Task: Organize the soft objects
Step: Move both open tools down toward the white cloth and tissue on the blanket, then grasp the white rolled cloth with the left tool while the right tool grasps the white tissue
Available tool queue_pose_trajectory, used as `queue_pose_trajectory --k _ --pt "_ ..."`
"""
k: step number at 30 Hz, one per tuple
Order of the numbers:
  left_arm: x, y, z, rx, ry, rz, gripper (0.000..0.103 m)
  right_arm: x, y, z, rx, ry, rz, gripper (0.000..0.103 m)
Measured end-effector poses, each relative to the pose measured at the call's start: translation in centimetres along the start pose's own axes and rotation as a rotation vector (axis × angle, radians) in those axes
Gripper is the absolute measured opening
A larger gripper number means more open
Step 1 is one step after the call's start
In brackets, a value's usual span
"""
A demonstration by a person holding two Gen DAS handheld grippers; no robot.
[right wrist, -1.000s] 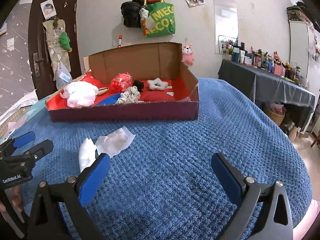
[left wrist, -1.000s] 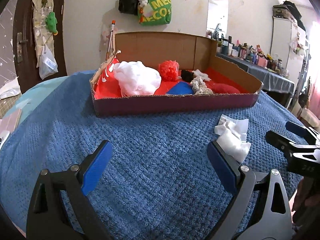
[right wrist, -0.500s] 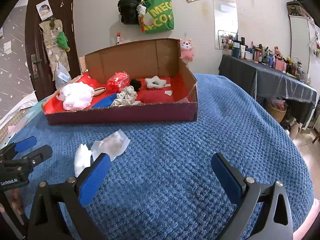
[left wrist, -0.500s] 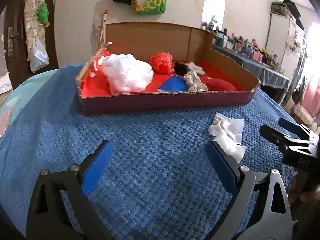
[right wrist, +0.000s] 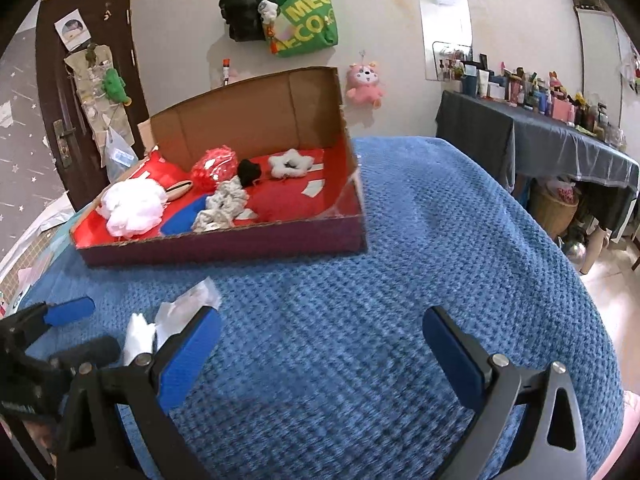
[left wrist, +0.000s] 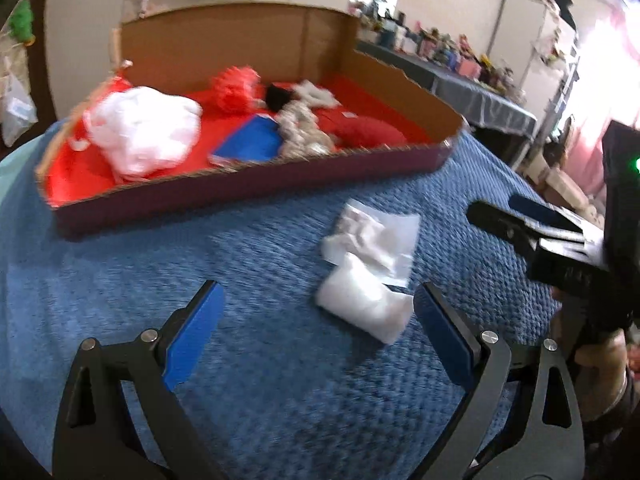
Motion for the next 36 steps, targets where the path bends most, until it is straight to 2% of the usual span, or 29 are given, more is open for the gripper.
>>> queue_pose_trajectory --k 3,7,10,14,17,22,30,32,34,36 --pt "1.2 -0.5 -0.7 0.014 0.051 -0.001 0.096 0.2 -0.7 0.0 0.015 0.009 0.014 0.103" --pt "1.4 0.0 -0.7 0.075 0.029 0.076 0.097 0.2 -1.0 0.0 0.022 0.012 0.02 0.103" --pt "0.8 1.9 -0.3 0.091 0.003 0.133 0.097 0.3 -0.7 0.0 0.02 0.013 0.031 0.103" --pt "-0.3 6.2 0.8 0.035 -0.012 0.211 0.097 0.3 0.1 0.2 0.004 0.011 0.049 0.103" --pt "-0.9 7.5 1.0 -0.013 -0.007 0.192 0.096 0.4 1.1 0.5 -0.009 0.013 0.076 0.103" --pt "-0.7 6.3 1.0 -0.033 0.01 0.116 0.096 1.0 3.3 1.1 -0.052 0.03 0.158 0.103" --pt "1.1 5.0 1.6 -0.013 0.018 0.132 0.096 2.1 5.7 1.2 -0.191 0.089 0.268 0.103" --pt "1.3 5.1 1.9 -0.015 0.011 0.133 0.091 2.4 6.2 1.2 -0.217 0.106 0.292 0.103" --pt "1.5 5.3 2.3 -0.012 0.007 0.143 0.075 2.9 6.7 1.3 -0.236 0.121 0.32 0.103" --pt "1.6 5.4 2.4 -0.009 0.006 0.144 0.069 3.7 7.3 1.4 -0.256 0.142 0.328 0.103"
Point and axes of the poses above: each gripper's, at about its wrist camera, not at the fingertips, and x roughly the way its jaws point, y to its left, z to its top, the point moved 7 cm from there along x, roughly the way its jaws point, and after that the axes turned 14 degrees about -x, right-handed, at the moved point
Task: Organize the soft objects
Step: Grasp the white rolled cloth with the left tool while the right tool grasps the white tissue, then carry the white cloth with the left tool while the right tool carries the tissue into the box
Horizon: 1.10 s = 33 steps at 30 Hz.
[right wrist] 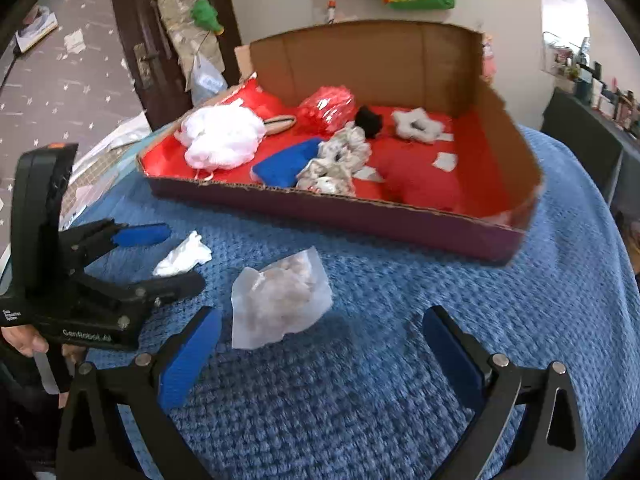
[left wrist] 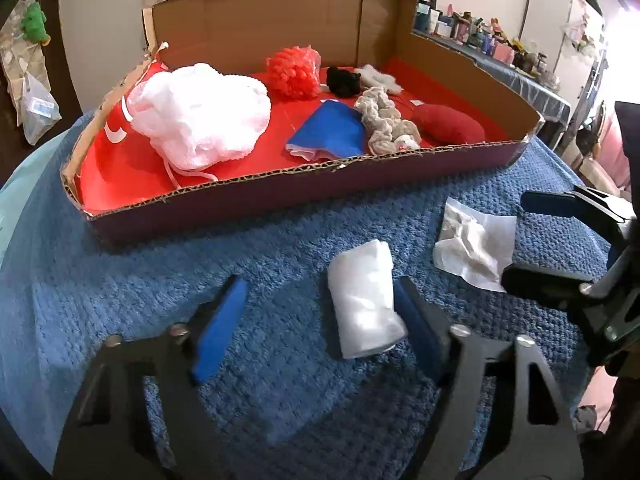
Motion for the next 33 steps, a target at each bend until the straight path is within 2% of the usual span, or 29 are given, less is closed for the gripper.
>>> queue_pose_trajectory --k 4,5,7,9,11,12,14,22,33 --pt "-0.2 -0.2 0.0 -0.005 0.004 -0.043 0.052 1.1 0.7 0.5 -0.044 0.027 0.012 0.102" --pt "-0.3 -0.3 0.0 -0.002 0.005 -0.055 0.049 1.3 1.0 0.7 -0.063 0.032 0.006 0.098" --pt "-0.3 -0.6 0.0 0.005 0.007 -0.073 0.034 1.6 1.5 1.0 -0.088 0.034 0.008 0.09" --pt "-0.4 -0.9 -0.1 0.005 0.011 -0.103 0.029 2.0 2.1 1.3 -0.113 0.04 0.019 0.065" --pt "-0.6 -1.1 0.0 0.005 -0.002 -0.11 0.025 2.3 2.4 1.3 -0.13 0.05 0.017 0.053" --pt "-0.7 -1.2 0.0 0.002 -0.002 -0.128 0.02 2.1 2.5 1.3 -0.134 0.042 0.006 0.042" --pt "-1.2 -1.5 0.0 -0.01 0.008 -0.174 0.02 1.4 2.2 1.3 -0.101 0.006 0.024 0.032" --pt "-3.6 -2.5 0.5 0.037 -0.057 -0.185 0.02 -1.9 1.6 1.6 -0.018 -0.095 -0.011 0.03" --pt "-3.9 -2.3 0.2 0.036 -0.055 -0.193 0.02 -2.4 2.1 1.5 0.01 -0.105 0.0 0.03"
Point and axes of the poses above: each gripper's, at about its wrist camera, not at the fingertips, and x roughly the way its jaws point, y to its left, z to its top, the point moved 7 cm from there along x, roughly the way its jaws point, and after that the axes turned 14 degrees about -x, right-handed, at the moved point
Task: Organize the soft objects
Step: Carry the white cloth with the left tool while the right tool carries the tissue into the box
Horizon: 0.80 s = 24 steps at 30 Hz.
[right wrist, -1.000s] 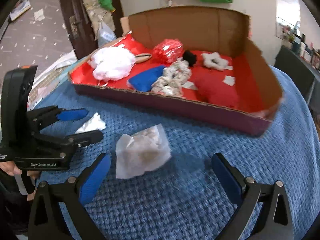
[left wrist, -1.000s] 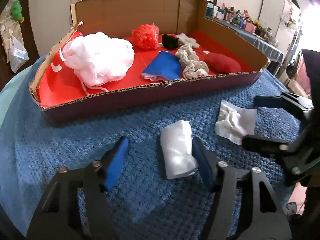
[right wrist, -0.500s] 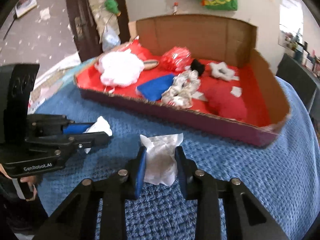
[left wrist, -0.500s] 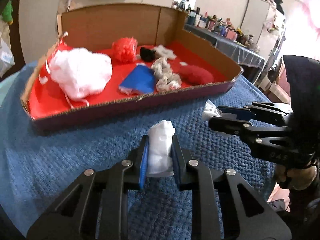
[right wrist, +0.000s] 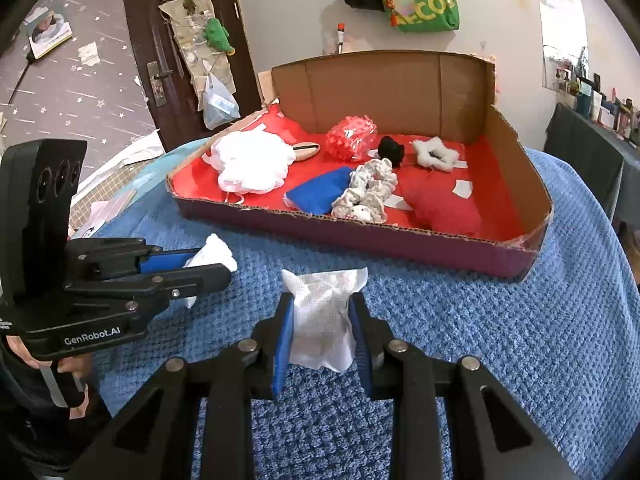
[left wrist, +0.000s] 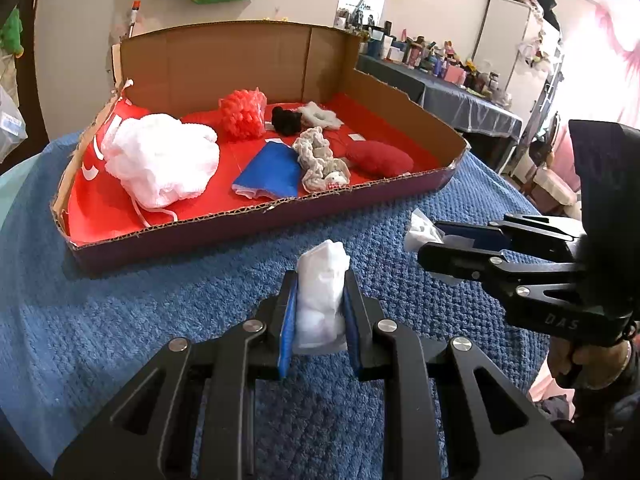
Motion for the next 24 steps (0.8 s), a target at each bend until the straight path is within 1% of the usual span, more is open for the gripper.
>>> queue_pose_trajectory --k 8,11,13,15,18,20,24 --pt "-0.2 0.0 0.1 0.0 -0.002 0.0 0.02 -0.3 -0.3 0.2 0.014 -0.01 0.005 0.03" --pt "-0.6 -0.1 1.0 0.005 -0.012 -0.002 0.02 -0.3 -0.3 0.4 0.025 -0.015 0.026 0.03" --pt "-1.1 -0.2 2.4 0.007 -0.029 -0.003 0.02 -0.6 -0.5 1.0 0.024 -0.024 0.023 0.03" --pt "-1.2 -0.6 4.4 0.034 -0.039 -0.009 0.02 -1.1 -1.1 2.3 0.018 -0.037 0.011 0.03" --pt "-0.2 -0.9 7.6 0.076 -0.034 0.027 0.02 -1.3 -2.5 5.0 0.003 -0.039 -0.014 0.03" --pt "1.3 -0.9 9.8 0.117 -0.012 0.068 0.02 -0.5 -4.0 6.9 -0.006 -0.009 -0.043 0.03" --pt "5.1 -0.1 12.6 0.169 0.062 0.143 0.02 3.5 -7.7 9.7 -0.001 0.106 -0.08 0.03"
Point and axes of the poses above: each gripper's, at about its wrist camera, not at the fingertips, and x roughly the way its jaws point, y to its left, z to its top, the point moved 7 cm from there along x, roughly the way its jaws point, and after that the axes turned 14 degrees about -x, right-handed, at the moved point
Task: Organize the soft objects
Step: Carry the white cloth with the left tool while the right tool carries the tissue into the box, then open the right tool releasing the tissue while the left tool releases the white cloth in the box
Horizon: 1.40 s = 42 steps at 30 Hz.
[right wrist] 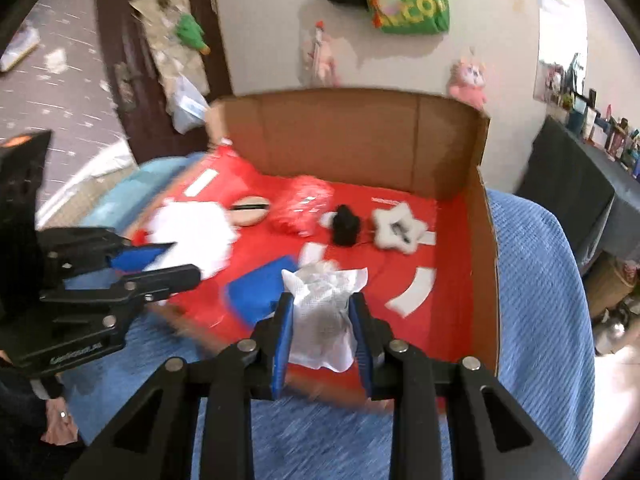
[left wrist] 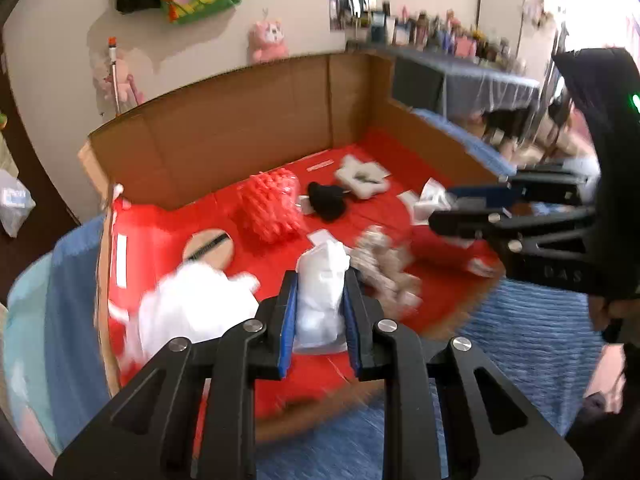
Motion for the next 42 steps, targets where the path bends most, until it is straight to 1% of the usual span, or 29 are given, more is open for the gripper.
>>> queue_pose_trajectory --k 2,6,10,14,17,22,29,32,33,37,39,42 --pt "1.8 0.5 1.1 0.013 0.04 0.022 0.02 2.3 -1.7 0.9 0.004 0.068 -0.034 0.03" --pt "4.9 0.8 1.8 0.024 0.124 0.033 0.02 5.1 -3.7 1.7 0.002 0.152 -0.064 0.03" --pt "6.5 0.9 2.0 0.055 0.158 0.065 0.02 6.9 -4.7 1.9 -0.021 0.213 -0.089 0.03" --pt "7.3 1.0 2.1 0.056 0.18 0.073 0.02 8.1 -5.0 1.8 -0.039 0.261 -0.093 0.03" --pt "7.9 1.1 2.1 0.066 0.194 0.091 0.02 8.7 -5.3 1.5 -0.048 0.283 -0.1 0.03" --pt "8.6 1.2 1.8 0.071 0.218 0.098 0.02 9.0 -5.5 1.2 -0.045 0.307 -0.094 0.03" --pt "9.6 1.5 1.7 0.066 0.227 0.125 0.02 9.6 -5.7 0.9 -0.056 0.33 -0.096 0.031" --pt "10.0 1.4 1.8 0.062 0.225 0.129 0.02 9.9 -5.8 0.8 -0.056 0.336 -0.097 0.035" --pt "10.1 1.4 1.7 0.063 0.229 0.128 0.02 9.9 -5.7 0.8 -0.057 0.338 -0.096 0.038" --pt "10.2 1.2 1.8 0.062 0.232 0.13 0.02 10.2 -5.5 1.0 -0.055 0.337 -0.09 0.043" --pt "10.1 1.1 1.8 0.062 0.233 0.128 0.02 10.2 -5.3 1.1 -0.058 0.335 -0.09 0.048" --pt "9.8 1.5 1.6 0.06 0.234 0.122 0.021 10.3 -5.4 1.1 -0.063 0.333 -0.095 0.05"
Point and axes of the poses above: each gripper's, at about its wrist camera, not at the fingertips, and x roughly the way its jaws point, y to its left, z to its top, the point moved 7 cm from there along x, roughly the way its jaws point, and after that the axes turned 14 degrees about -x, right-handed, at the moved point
